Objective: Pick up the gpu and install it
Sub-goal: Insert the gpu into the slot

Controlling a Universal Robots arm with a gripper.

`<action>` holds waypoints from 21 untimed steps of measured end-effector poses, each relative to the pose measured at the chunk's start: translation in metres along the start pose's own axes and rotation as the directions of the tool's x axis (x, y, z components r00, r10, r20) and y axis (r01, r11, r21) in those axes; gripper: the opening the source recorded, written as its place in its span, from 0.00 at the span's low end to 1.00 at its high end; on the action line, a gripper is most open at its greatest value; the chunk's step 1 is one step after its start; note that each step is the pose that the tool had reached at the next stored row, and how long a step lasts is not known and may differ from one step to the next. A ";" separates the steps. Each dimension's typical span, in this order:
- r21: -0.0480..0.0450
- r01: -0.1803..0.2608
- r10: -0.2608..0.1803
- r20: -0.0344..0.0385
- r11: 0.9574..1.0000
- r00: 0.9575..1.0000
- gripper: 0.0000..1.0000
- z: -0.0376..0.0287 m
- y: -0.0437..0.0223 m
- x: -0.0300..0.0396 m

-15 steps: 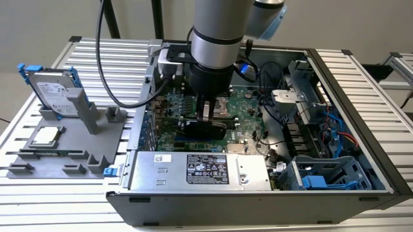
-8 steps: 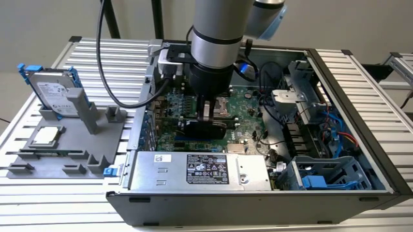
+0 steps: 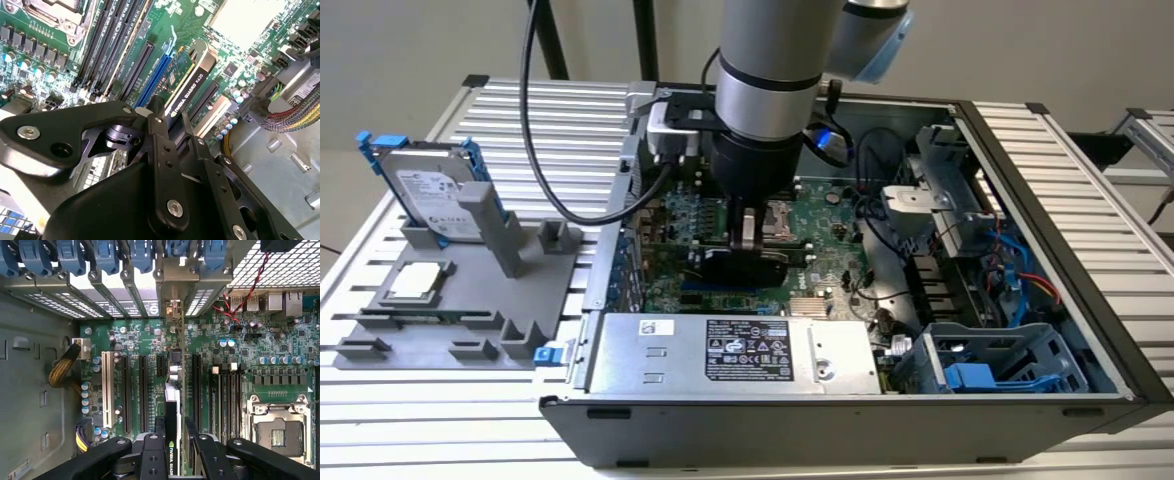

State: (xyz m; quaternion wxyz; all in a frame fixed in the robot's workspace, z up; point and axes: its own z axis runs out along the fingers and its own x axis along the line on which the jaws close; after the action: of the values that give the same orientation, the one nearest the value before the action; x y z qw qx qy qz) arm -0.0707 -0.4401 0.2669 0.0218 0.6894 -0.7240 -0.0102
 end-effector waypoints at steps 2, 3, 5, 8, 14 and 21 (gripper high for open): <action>0.000 0.000 0.000 0.000 1.000 1.000 0.00 0.0000 -0.0002 -0.0003; 0.000 0.000 0.000 0.000 1.000 1.000 0.00 0.0000 -0.0004 -0.0006; 0.000 0.001 -0.001 0.000 1.000 1.000 0.00 0.0000 -0.0006 -0.0012; 0.001 0.003 -0.003 0.000 1.000 1.000 0.00 0.0000 -0.0006 -0.0014; 0.002 0.006 -0.006 0.002 1.000 1.000 0.00 0.0012 -0.0011 -0.0017; 0.006 0.006 -0.006 0.005 1.000 1.000 0.00 0.0042 0.0041 -0.0015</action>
State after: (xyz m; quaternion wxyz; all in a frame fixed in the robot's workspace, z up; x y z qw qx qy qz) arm -0.0750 -0.4385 0.2629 0.0178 0.6916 -0.7220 -0.0096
